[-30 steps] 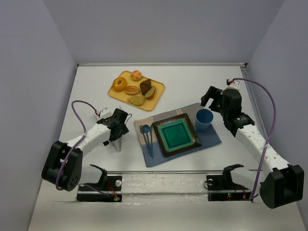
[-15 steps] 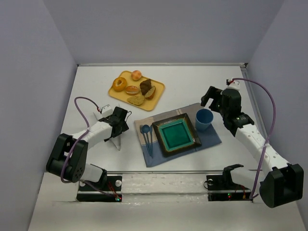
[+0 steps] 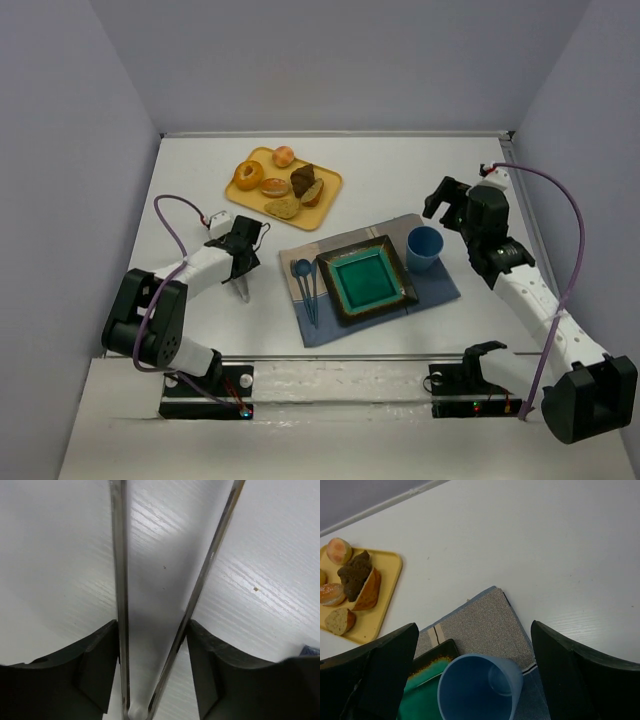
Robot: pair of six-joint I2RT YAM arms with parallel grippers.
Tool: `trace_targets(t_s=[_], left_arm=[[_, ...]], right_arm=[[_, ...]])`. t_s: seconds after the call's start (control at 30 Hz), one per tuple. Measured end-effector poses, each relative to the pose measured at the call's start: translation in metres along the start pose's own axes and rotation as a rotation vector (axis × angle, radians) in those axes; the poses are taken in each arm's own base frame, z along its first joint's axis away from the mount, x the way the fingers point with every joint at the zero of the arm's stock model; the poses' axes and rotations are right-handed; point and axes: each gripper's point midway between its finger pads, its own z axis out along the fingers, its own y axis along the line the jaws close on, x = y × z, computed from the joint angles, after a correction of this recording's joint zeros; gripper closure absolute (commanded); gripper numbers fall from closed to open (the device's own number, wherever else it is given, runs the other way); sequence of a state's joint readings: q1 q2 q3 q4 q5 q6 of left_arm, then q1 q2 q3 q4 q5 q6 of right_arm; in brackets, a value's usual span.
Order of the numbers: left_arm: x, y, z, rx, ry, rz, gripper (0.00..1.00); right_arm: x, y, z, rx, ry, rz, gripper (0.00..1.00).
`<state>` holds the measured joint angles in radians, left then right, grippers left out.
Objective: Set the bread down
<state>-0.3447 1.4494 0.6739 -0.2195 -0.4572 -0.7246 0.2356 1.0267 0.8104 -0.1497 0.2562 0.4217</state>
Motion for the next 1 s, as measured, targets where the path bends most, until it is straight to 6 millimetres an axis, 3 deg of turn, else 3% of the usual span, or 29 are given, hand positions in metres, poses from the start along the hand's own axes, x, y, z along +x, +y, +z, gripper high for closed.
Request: trace_targets(t_s=[0.03, 0.07, 0.17, 0.3, 0.5, 0.63, 0.8, 0.9, 1.0], left_arm=[[0.000, 0.000, 0.000, -0.001, 0.000, 0.002, 0.47], [0.000, 0.000, 0.000, -0.001, 0.000, 0.002, 0.59], [0.000, 0.001, 0.000, -0.002, -0.001, 0.006, 0.65], [0.002, 0.003, -0.003, 0.009, 0.002, -0.004, 0.84], [0.005, 0.006, -0.023, 0.045, 0.026, -0.024, 0.77], [-0.019, -0.007, -0.061, 0.140, -0.028, -0.057, 0.73], [-0.062, -0.040, -0.126, 0.352, -0.141, -0.097, 0.62], [-0.072, -0.055, -0.157, 0.472, -0.163, -0.073, 0.59], [-0.070, -0.067, -0.171, 0.539, -0.151, -0.028, 0.59]], right_arm=[[-0.001, 0.000, -0.001, -0.001, -0.003, 0.001, 0.00], [-0.002, 0.000, -0.001, -0.002, -0.006, 0.002, 0.00], [-0.004, 0.001, -0.003, -0.005, -0.013, 0.004, 0.00], [-0.007, 0.002, -0.006, -0.010, -0.022, 0.007, 0.00], [-0.009, 0.004, -0.008, -0.022, -0.029, 0.010, 0.00], [-0.009, 0.005, -0.009, -0.029, -0.028, 0.010, 0.00], [-0.011, 0.007, -0.011, -0.040, -0.034, 0.012, 0.00], [-0.013, 0.007, -0.013, -0.043, -0.040, 0.014, 0.00], [-0.013, 0.007, -0.013, -0.044, -0.040, 0.014, 0.00]])
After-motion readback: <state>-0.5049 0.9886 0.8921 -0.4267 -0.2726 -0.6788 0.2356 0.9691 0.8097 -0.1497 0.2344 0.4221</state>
